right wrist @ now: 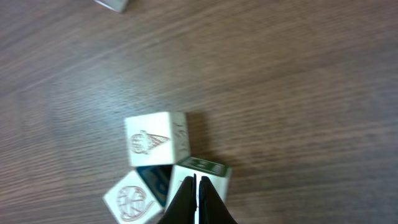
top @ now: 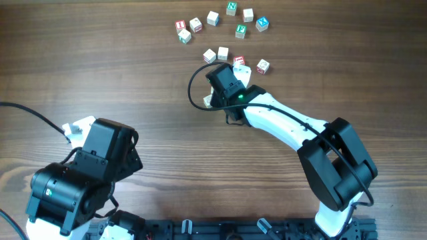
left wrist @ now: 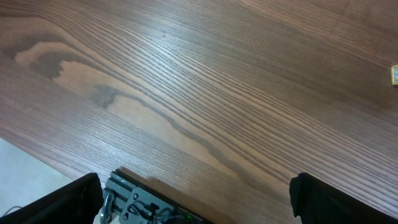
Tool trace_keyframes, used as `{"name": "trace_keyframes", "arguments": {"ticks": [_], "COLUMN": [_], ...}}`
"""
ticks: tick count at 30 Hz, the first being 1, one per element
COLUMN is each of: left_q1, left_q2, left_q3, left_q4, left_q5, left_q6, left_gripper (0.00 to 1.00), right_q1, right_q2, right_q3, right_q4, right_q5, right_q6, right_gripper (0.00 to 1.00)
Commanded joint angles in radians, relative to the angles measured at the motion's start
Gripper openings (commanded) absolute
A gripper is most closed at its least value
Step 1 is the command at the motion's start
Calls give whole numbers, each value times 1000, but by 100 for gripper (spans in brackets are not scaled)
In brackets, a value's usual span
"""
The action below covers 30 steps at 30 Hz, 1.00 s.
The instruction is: Form a circle
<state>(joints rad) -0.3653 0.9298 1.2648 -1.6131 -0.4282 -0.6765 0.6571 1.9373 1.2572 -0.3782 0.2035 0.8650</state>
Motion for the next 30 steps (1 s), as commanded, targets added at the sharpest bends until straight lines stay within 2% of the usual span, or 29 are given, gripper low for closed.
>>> {"name": "trace_keyframes", "arguments": {"ticks": [1,6,11,19,20,22,23,24,25,30], "left_q1": [6,6,6,6,6,6,6,6,6,6], "left_q2": [-2,-2,-2,-2,-2,-2,-2,-2,-2,-2], "left_q3": [-3,-3,-3,-3,-3,-3,-3,-3,-3,-3], "left_q4": [0,0,0,0,0,0,0,0,0,0], "left_q5": [1,1,1,1,1,1,1,1,1,1], "left_q6": [-16,-16,-16,-16,-16,-16,-16,-16,-16,-16], "left_gripper": [100,100,100,100,100,100,100,100,100,100], "right_q1": [8,8,7,8,8,7,7,7,7,7], "right_q2": [21,-22,-209,-626,-665,-787,-834,-898,-945,-1146], "right_q3": [-9,0,1,1,1,1,1,1,1,1], "right_q4": [26,8,-84,-373,-394,-455,-478,-506,-528,-610], "right_q5": [-22,0,103,159,159,166,170,178,183,180], "right_q6": [-54,-120,-132,-132,-133,-133,-132,-132,-133,-129], "right_gripper": [5,4,5,5,11,36,62,78,100,100]}}
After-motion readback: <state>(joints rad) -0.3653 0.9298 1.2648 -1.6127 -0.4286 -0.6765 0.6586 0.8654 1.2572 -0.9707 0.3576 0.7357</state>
